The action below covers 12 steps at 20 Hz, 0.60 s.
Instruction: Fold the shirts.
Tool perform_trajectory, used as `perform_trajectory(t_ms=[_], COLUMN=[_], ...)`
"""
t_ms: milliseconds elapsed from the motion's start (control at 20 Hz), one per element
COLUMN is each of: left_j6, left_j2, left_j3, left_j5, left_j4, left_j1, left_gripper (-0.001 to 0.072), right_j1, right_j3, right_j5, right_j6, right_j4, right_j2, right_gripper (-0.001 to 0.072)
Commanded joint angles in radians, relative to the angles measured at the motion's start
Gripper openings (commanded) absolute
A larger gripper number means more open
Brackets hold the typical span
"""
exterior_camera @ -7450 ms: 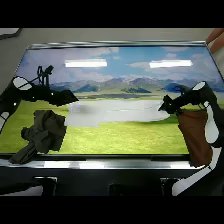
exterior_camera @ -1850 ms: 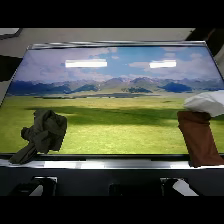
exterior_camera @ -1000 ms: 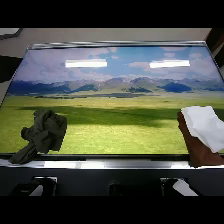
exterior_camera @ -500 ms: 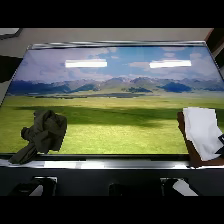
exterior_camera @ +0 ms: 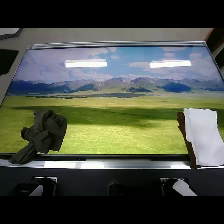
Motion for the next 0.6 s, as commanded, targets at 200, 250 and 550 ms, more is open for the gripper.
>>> perform_trajectory(t_ms=[200,250,550], left_j6=[-0.257,-0.291,-0.323], left_j2=[-0.303,-0.358,-0.381], left_j3=[0.000,-0.001,-0.301], left_j5=[-0.189,-0.304,-0.354], left_j4=[0.607,0.616,0.515], left_j1=[-0.166,-0.177,-0.185], left_gripper=[0.0040,0.0173,0.0717], right_j1=[0.580,0.667,0.888], right_j3=[0.323,0.307,0.054], right_j5=[-0.294,-0.208,0.078], right_j6=[0.004,0.032,0.105], right_j4=[0.104,0.084,0.188], right_j2=[0.065,0.044,-0.099], right_gripper=[0.0592,0.0592,0.0559])
